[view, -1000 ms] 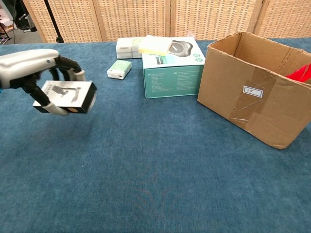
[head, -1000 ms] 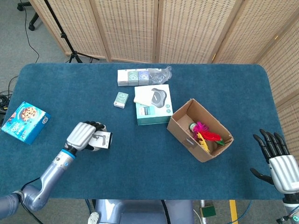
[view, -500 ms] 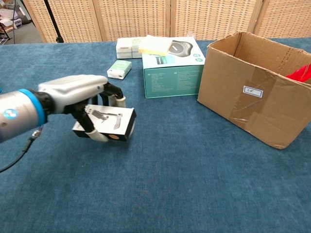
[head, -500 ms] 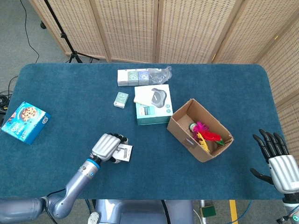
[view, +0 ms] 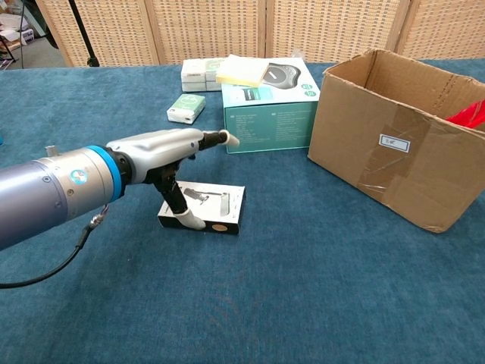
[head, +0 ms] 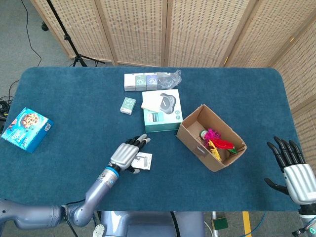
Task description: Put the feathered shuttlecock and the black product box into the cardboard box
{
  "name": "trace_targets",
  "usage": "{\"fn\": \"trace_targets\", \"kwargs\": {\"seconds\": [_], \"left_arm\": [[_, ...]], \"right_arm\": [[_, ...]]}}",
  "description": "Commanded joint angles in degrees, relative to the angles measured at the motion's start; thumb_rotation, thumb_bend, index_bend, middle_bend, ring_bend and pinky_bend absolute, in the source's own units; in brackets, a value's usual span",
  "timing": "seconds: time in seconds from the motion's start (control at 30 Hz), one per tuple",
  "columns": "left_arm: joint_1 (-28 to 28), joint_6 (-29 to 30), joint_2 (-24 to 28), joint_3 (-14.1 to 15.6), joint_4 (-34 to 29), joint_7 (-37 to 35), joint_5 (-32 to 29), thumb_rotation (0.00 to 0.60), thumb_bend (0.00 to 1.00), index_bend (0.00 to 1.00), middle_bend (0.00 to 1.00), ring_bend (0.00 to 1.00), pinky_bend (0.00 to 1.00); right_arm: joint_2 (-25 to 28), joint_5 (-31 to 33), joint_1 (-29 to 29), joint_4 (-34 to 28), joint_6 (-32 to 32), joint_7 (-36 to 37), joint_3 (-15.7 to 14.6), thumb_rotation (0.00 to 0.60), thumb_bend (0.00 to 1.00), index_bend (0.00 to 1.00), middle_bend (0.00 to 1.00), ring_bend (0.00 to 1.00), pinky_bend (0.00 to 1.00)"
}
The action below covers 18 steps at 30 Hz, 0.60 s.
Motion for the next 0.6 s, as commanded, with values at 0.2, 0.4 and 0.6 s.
{"fn": "trace_targets", "kwargs": {"seconds": [0.2,0.4,0.6], "left_arm": [[3.4,1.7,9.3,2.3,-2.9,-8.7,12.0,0.6,0.0,0.0,0.0,0.0,0.12],[8.0,6.6,17.9,4.1,-2.2,-20.1,22.5,0.6,0.0,0.0,0.0,0.0,0.12],[11.8,11.8,24.6,4.9,0.5,-30.7,28.6,0.6,0.0,0.0,0.0,0.0,0.12]], "right_arm": [[0.0,0.2,0.0,-0.1,-0.2,-0.2,0.1,0.6,0.0,0.0,0.0,0.0,0.0],[0.0,0.5,0.0,-0.2,-0.4,-0.4,0.2,0.6,0.0,0.0,0.0,0.0,0.0],[-0.3,0.4,0.0,-0.2,-0.6,-1.4,0.2,0.6,0.0,0.0,0.0,0.0,0.0]]}}
